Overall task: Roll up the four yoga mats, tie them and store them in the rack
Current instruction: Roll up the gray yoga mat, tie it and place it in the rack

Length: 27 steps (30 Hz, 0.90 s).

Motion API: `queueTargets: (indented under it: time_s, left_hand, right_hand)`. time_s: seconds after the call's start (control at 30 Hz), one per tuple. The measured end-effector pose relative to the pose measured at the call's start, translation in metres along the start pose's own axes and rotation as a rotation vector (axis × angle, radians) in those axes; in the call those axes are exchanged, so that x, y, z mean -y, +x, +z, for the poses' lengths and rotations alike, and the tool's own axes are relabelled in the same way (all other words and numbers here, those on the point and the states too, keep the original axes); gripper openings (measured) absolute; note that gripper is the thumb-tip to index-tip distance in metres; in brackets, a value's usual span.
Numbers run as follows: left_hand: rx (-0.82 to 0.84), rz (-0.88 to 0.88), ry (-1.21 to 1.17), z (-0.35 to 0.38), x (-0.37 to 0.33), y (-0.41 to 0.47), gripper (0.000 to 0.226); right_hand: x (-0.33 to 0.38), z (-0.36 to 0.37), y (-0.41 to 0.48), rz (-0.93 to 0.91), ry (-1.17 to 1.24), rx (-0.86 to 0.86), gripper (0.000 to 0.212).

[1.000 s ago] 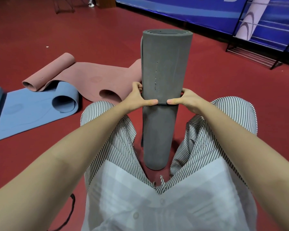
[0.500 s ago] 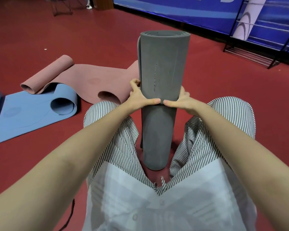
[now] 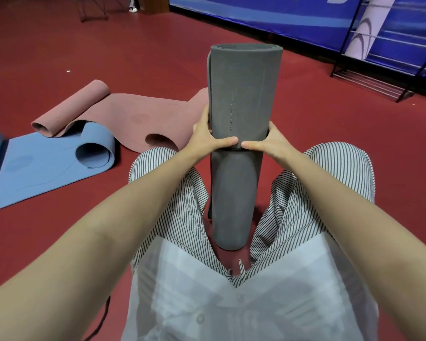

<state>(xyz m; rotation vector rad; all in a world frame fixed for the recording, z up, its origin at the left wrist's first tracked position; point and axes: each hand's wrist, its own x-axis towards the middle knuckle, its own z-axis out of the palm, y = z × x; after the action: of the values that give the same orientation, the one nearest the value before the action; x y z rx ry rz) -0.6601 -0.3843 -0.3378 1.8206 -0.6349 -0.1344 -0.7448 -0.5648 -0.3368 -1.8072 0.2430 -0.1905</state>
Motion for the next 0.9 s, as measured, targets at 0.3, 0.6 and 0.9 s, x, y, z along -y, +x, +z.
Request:
queueTargets:
  time_s: [0.3, 0.6, 0.9]
  left_hand:
    - [0.175, -0.069, -0.087, 0.001, 0.003, -0.006, 0.145]
    - [0.214, -0.162, -0.129, 0.0, 0.002, -0.002, 0.145]
    - [0.217, -0.205, -0.206, 0.001, 0.001, 0.018, 0.134]
  right_hand:
    - [-0.01, 0.003, 0.002, 0.11, -0.146, 0.09, 0.111]
    - [-0.005, 0.011, 0.002, 0.042, -0.114, 0.025, 0.113]
    - [0.001, 0.003, 0.011, 0.099, -0.036, 0.054, 0.125]
